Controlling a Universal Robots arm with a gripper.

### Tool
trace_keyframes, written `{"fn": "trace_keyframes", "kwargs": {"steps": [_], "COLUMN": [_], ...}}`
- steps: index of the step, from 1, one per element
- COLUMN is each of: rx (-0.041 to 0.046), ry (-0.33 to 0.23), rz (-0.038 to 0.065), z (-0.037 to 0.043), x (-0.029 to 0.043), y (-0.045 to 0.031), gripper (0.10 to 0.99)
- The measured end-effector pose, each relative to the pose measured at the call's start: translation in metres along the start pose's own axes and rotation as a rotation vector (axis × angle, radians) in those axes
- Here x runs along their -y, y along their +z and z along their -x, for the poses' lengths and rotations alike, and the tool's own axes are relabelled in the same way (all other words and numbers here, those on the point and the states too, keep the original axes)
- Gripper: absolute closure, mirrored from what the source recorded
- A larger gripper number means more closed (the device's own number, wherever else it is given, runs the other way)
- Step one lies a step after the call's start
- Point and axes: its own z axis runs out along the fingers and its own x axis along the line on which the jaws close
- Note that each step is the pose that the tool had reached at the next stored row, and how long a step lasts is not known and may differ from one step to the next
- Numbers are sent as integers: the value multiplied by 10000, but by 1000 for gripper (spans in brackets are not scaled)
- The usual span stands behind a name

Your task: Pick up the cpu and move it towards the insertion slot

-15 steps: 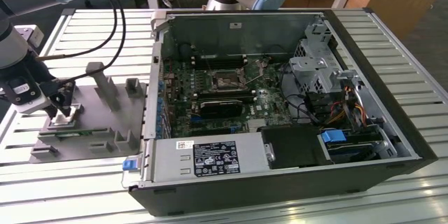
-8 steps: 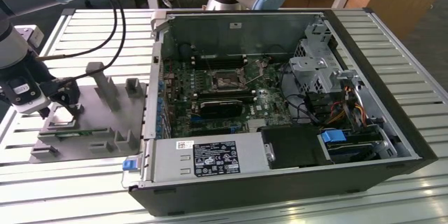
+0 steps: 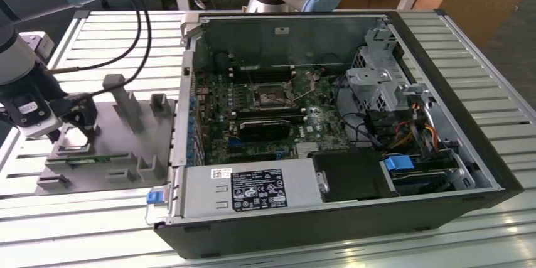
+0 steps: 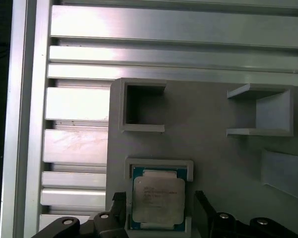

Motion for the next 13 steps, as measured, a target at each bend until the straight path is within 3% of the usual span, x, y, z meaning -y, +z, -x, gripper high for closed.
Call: {"fn": "trace_keyframes", "kwargs": {"steps": [13], "rx": [-1], "ry": [-5], "rz": [0], "z": [16], "x": [5], "y": [115], "gripper": [439]}}
